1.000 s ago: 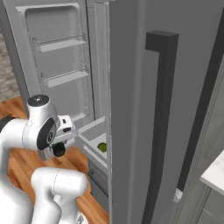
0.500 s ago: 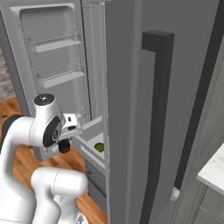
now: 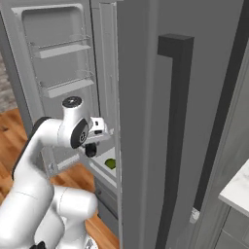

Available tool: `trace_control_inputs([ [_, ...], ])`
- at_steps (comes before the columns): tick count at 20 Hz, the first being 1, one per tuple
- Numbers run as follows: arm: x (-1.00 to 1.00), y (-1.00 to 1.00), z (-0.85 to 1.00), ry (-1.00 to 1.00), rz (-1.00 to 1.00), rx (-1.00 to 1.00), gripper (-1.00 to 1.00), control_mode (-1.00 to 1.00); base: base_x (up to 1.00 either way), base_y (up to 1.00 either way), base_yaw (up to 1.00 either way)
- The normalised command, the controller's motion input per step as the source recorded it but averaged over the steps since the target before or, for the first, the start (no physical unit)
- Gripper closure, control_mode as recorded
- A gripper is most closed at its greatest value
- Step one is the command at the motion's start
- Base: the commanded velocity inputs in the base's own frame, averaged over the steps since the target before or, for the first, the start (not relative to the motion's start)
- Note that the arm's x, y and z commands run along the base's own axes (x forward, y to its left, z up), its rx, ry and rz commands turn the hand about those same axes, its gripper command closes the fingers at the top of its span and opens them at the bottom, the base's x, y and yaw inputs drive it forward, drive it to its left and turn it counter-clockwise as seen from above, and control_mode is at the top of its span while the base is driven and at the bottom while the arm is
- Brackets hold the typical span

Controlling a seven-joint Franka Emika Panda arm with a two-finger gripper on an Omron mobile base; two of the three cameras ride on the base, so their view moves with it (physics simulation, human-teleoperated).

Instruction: Place the lime and eggplant inside the fridge drawer. Close the drawer after placing the vegetables.

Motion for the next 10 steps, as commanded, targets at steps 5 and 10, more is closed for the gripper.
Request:
trace_control_inputs([
  [5,0.58,-0.70,-0.36,0.11,-0.01,0.01,1.00,-1.00,0.00,0.00,0.00],
  [10,0.41,-0.35,-0.28,0.07,0.01,0.01,1.00,-1.00,0.00,0.00,0.00],
])
